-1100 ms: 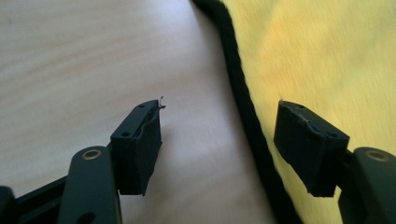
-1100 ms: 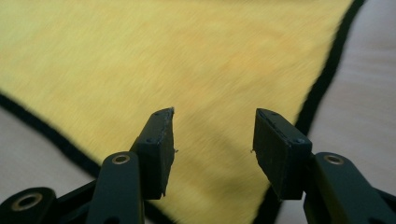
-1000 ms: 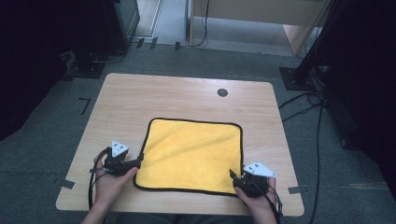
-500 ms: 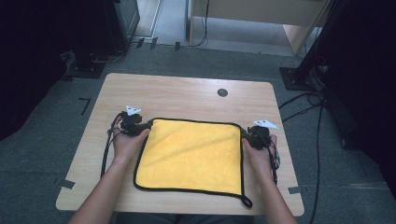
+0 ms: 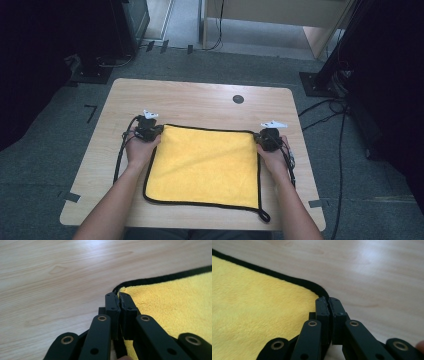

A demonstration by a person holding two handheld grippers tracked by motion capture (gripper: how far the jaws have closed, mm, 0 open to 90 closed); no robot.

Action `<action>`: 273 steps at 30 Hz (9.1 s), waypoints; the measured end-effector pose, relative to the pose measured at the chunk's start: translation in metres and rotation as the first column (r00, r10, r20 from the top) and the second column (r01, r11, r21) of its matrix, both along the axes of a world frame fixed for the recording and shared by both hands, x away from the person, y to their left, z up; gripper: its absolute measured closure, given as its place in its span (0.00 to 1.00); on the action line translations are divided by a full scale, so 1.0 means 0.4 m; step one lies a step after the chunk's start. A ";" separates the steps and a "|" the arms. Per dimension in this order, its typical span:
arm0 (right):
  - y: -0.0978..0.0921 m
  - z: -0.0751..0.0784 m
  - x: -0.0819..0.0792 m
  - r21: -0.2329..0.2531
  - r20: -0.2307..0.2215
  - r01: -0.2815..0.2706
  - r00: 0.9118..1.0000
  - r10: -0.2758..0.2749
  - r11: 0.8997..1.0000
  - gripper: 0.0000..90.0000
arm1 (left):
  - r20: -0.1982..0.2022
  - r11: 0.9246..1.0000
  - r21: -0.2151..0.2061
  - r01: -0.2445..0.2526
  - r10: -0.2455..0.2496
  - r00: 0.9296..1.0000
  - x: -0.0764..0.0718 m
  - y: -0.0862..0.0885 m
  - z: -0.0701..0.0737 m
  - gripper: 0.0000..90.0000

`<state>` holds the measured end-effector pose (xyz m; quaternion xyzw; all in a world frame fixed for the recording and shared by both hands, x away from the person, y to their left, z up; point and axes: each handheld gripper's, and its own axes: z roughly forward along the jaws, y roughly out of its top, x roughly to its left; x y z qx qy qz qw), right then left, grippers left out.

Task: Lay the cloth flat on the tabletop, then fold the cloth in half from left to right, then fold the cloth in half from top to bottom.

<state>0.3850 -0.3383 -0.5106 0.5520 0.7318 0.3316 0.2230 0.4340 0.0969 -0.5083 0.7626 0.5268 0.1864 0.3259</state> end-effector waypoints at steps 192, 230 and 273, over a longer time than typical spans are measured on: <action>0.233 -0.019 0.153 0.047 0.024 0.102 0.994 -0.103 0.994 0.92 | 0.039 0.931 -0.036 0.363 -0.361 0.932 -0.491 -0.122 -0.015 0.92; 0.246 -0.014 -0.431 0.004 -0.016 -0.126 0.992 0.126 0.992 0.51 | 0.014 0.963 -0.059 0.264 -0.263 0.965 -0.552 -0.063 -0.013 0.50; 0.173 0.066 -0.081 0.111 0.019 -0.044 0.999 0.042 0.993 0.60 | 0.059 0.993 -0.106 0.055 -0.048 0.997 -0.169 -0.120 0.039 0.28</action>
